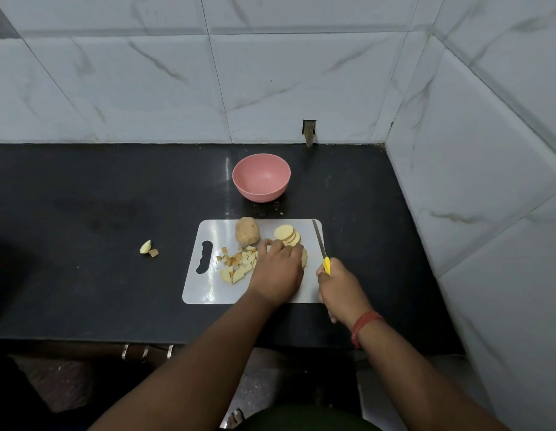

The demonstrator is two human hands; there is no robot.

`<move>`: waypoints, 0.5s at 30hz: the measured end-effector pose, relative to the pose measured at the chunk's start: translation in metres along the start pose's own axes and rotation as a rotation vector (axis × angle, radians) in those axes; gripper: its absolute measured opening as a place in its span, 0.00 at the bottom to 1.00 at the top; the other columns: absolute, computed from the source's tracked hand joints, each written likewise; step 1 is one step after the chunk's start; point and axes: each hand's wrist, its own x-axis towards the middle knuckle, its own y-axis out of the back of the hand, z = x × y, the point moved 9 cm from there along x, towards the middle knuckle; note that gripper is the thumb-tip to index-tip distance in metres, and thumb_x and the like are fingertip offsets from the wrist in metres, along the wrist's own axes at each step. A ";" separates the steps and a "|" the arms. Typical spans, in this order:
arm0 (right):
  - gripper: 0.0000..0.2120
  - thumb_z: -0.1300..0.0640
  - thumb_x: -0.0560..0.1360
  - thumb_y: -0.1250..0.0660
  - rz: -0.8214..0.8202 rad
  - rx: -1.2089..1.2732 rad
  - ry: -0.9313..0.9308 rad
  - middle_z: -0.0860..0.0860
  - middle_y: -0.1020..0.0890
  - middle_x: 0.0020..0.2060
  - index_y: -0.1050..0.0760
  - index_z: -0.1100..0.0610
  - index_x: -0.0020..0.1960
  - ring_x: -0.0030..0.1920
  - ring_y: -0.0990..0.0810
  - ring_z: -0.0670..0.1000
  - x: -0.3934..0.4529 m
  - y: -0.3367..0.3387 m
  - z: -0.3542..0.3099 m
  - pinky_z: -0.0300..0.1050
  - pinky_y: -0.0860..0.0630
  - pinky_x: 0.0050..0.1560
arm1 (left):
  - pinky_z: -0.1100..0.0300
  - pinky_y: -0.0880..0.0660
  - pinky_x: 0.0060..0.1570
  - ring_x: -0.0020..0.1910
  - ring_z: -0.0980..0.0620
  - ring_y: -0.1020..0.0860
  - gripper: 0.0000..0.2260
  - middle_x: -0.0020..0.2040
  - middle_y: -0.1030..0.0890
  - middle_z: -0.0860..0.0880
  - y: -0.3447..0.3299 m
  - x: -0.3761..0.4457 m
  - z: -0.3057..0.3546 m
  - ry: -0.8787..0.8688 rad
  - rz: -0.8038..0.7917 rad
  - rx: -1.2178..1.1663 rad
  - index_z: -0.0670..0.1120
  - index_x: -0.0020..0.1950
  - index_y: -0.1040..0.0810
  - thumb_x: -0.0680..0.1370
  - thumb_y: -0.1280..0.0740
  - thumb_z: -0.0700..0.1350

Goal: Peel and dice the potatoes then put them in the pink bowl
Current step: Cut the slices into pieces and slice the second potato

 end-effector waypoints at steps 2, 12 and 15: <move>0.09 0.51 0.82 0.48 -0.006 -0.013 -0.008 0.57 0.22 0.42 0.32 0.54 0.51 0.30 0.25 0.53 -0.001 -0.002 0.001 0.40 0.29 0.22 | 0.46 0.37 0.64 0.58 0.46 0.27 0.15 0.57 0.19 0.48 0.000 -0.005 -0.009 0.084 0.034 -0.053 0.48 0.64 0.25 0.81 0.43 0.51; 0.08 0.56 0.81 0.50 -0.140 -0.029 -0.158 0.57 0.22 0.37 0.34 0.58 0.53 0.26 0.29 0.52 -0.011 -0.023 0.017 0.39 0.31 0.24 | 0.46 0.36 0.59 0.59 0.46 0.31 0.21 0.61 0.26 0.49 -0.010 -0.014 -0.018 -0.005 0.004 -0.005 0.48 0.66 0.25 0.79 0.40 0.60; 0.05 0.58 0.81 0.49 -0.178 -0.066 -0.150 0.54 0.25 0.33 0.36 0.57 0.51 0.26 0.27 0.51 -0.013 -0.030 0.017 0.37 0.31 0.25 | 0.47 0.37 0.59 0.60 0.47 0.32 0.21 0.62 0.27 0.50 -0.011 -0.010 -0.018 -0.003 -0.039 -0.023 0.49 0.66 0.25 0.80 0.40 0.60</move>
